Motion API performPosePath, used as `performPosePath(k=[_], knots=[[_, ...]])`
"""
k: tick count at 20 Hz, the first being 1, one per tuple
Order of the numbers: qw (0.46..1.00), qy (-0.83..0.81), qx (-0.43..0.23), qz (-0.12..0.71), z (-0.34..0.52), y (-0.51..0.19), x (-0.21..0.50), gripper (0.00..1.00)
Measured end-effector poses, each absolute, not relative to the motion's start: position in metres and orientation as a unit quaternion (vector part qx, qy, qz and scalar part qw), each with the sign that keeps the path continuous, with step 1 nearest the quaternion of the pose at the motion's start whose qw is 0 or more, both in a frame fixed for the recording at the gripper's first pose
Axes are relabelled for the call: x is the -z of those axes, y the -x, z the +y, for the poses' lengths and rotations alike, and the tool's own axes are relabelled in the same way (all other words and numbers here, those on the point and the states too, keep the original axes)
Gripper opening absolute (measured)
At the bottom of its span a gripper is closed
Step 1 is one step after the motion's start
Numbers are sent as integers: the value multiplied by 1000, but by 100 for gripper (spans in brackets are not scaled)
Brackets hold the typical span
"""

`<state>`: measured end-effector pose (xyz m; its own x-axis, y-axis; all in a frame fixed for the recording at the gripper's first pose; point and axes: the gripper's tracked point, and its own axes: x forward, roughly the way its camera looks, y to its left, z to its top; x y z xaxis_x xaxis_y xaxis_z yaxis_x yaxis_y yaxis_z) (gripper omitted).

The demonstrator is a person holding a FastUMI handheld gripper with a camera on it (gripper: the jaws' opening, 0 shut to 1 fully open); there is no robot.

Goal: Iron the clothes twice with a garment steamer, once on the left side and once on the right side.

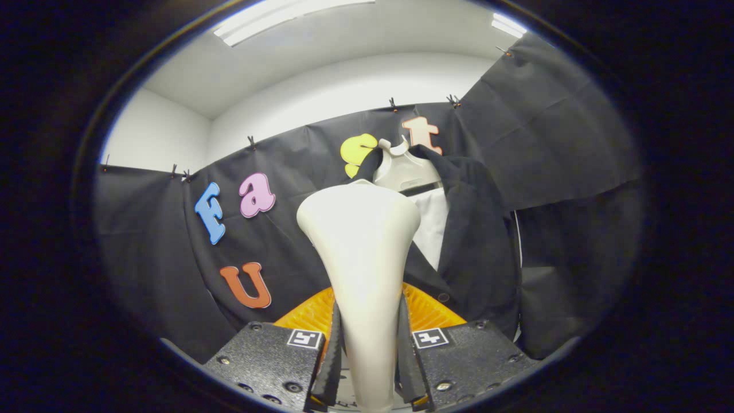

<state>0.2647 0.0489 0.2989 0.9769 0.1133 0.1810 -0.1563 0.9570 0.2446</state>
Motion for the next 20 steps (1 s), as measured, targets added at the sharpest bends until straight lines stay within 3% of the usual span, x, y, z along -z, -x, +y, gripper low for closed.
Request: performPosePath(k=[8,20], knots=[[990,-94,-61,-88,57,-326,-327,44],[999,-44,-11,-26,46,-373,-275,44]])
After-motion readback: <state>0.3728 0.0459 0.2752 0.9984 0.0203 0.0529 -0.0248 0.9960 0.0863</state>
